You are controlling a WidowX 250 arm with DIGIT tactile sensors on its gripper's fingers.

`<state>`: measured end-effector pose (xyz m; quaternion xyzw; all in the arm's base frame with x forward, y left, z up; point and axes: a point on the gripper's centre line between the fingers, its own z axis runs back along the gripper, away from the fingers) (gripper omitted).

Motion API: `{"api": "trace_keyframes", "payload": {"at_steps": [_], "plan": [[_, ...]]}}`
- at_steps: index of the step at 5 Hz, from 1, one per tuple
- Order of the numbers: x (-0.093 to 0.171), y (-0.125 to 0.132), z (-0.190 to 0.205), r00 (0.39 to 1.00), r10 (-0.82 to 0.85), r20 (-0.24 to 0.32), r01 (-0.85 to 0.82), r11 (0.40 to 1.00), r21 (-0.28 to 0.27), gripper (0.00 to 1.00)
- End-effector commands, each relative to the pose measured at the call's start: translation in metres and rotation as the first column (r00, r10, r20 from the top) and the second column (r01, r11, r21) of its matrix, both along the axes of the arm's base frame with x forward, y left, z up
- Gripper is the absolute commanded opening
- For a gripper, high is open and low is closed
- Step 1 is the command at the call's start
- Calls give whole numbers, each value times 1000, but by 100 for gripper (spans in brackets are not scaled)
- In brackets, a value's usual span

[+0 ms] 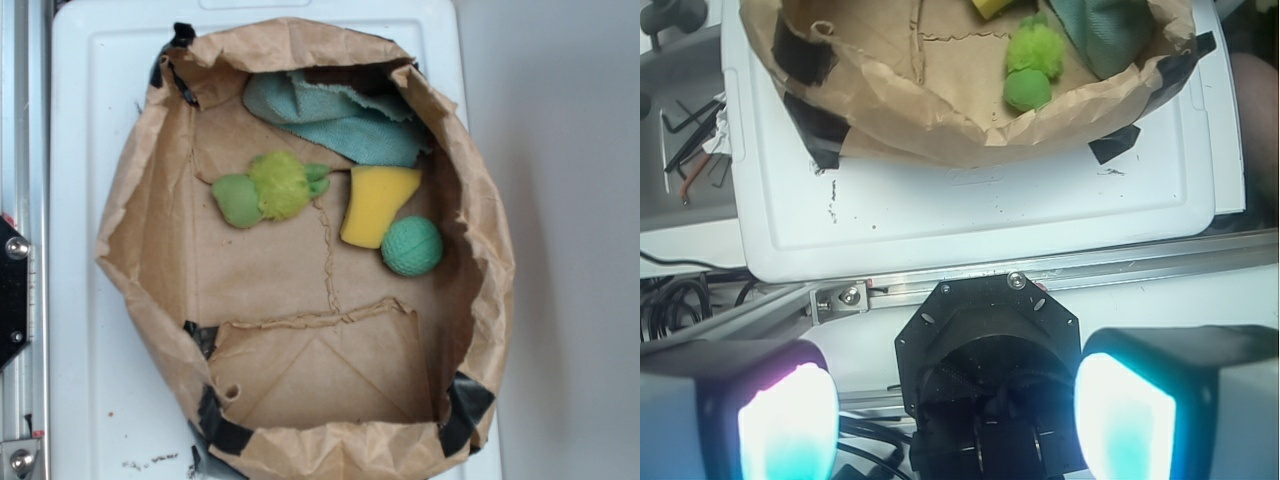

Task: Grab the green animal.

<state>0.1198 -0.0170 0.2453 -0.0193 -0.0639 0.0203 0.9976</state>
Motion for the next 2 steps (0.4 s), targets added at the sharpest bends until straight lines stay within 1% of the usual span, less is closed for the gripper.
{"api": "trace_keyframes", "payload": {"at_steps": [1,2], "plan": [[0,0,0,1000,0,0,0,1000,0,100],[46,15,-25,998,62,-14,-61,996,69,100]]}}
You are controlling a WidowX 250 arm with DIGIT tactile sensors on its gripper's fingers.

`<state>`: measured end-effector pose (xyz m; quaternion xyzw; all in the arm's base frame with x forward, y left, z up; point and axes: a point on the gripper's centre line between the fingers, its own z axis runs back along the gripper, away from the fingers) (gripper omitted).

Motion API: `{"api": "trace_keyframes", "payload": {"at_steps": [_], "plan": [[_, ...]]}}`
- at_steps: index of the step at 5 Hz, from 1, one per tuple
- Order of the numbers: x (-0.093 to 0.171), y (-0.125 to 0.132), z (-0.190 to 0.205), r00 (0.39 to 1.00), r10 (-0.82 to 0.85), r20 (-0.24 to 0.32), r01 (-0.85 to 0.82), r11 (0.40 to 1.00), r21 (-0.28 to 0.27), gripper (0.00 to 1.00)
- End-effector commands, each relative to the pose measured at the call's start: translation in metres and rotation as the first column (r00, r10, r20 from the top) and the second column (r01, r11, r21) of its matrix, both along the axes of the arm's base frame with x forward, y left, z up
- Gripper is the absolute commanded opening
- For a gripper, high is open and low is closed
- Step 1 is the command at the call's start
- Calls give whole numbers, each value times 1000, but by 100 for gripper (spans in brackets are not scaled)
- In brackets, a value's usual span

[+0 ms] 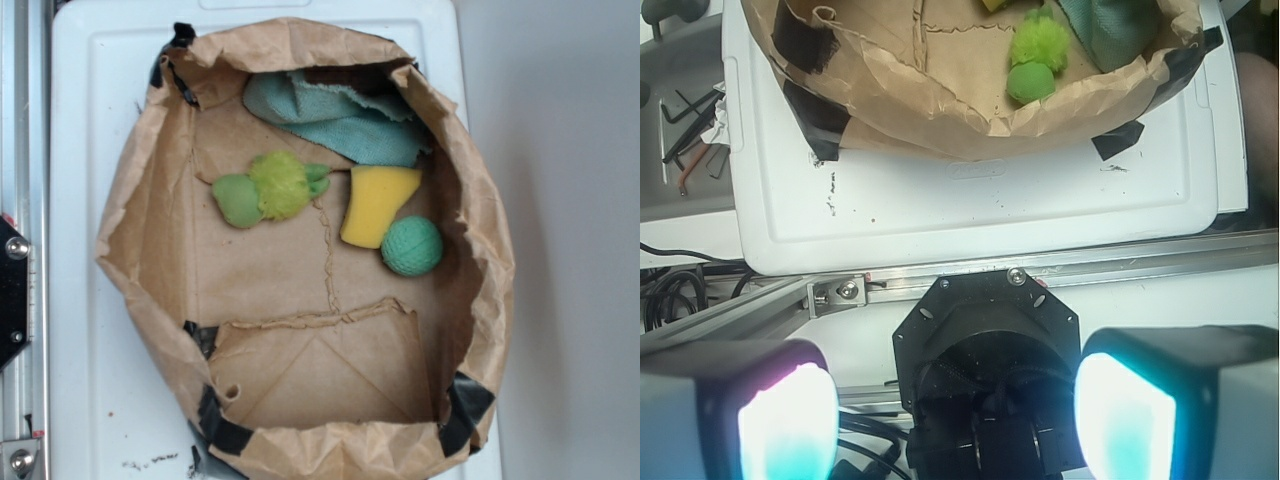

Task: Grab the green animal.

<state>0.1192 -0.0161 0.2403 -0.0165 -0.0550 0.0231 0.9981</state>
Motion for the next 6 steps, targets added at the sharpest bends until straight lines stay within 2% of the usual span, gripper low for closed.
{"api": "trace_keyframes", "payload": {"at_steps": [1,2,3,4,5,6], "plan": [[87,32,-34,995,98,0,-98,992,80,100],[107,43,-36,992,124,5,-124,990,72,100],[115,63,-49,995,93,35,-96,990,107,100],[123,73,-61,995,73,65,-79,993,89,100],[140,72,-83,994,58,96,-67,993,94,100],[153,65,-102,994,80,80,-85,994,71,100]]}}
